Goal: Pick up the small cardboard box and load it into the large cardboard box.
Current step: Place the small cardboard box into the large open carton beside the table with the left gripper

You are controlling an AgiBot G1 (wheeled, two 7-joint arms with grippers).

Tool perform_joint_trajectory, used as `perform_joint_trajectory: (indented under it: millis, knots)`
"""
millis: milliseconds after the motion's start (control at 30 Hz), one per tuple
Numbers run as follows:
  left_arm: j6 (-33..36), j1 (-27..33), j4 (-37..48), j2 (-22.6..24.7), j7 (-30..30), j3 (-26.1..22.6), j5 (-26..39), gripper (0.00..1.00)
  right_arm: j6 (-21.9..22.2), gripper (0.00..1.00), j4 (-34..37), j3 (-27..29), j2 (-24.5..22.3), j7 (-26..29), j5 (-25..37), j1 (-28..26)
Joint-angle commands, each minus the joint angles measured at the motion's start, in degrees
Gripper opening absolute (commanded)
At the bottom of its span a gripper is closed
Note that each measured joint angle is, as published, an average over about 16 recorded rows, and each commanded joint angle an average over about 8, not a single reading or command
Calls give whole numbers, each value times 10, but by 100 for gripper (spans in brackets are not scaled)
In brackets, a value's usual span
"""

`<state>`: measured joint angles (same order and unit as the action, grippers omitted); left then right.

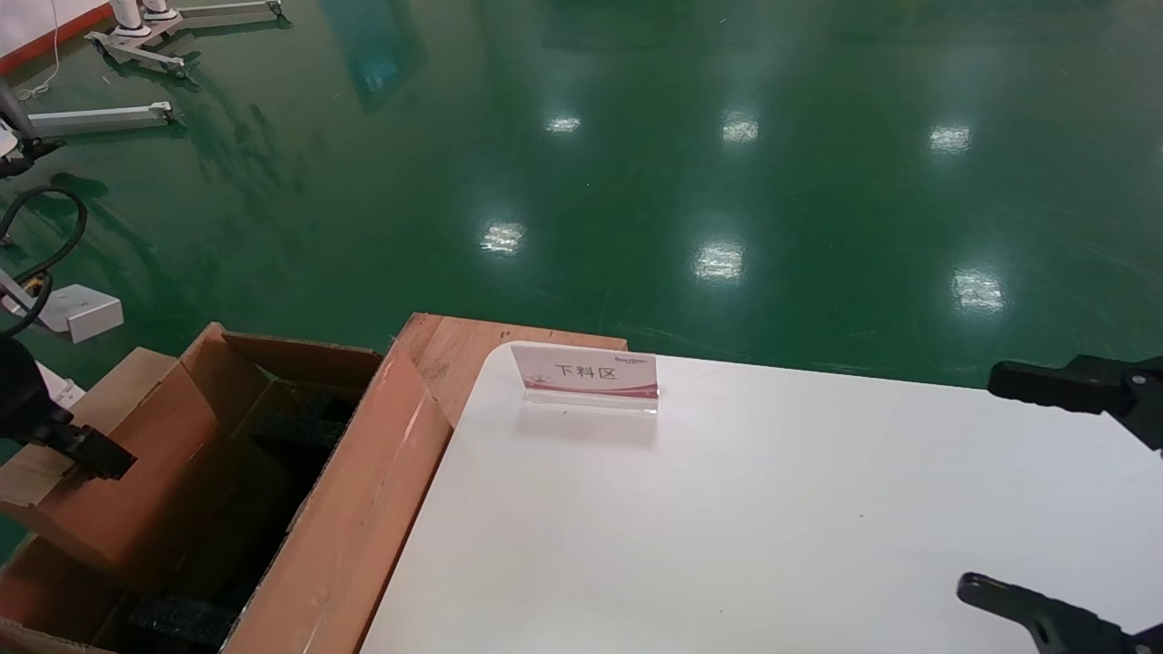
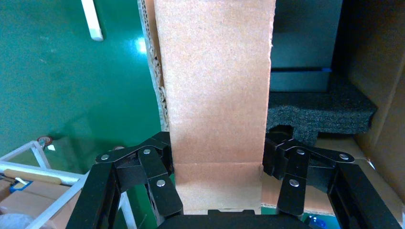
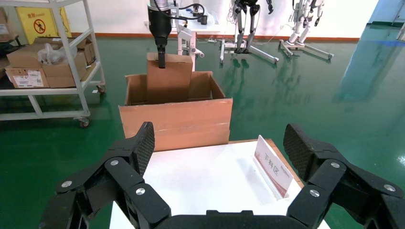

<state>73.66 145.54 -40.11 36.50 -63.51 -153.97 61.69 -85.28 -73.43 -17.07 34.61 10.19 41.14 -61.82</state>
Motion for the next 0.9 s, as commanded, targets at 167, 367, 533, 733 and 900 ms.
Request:
perform_joint_trajectory:
  millis: [167,367,533,733,900]
  knots:
    - [-13,-4,-5,-8,-4,1,-3,0,0,100,0,0,0,0,0,0]
    - [-31,-16,-3,-13,-15,5,-10,0,0,100,0,0,0,0,0,0]
    - [-47,-32,2,-5,-36,4,-8,0,0,100,0,-1,0,0,0,0]
    - [-62,-52,8,3,-53,6,-12,0,0,100,0,-1,0,0,0,0]
    - [-71,-61,14,12,-62,7,-13,0,0,100,0,-1,0,0,-1,0]
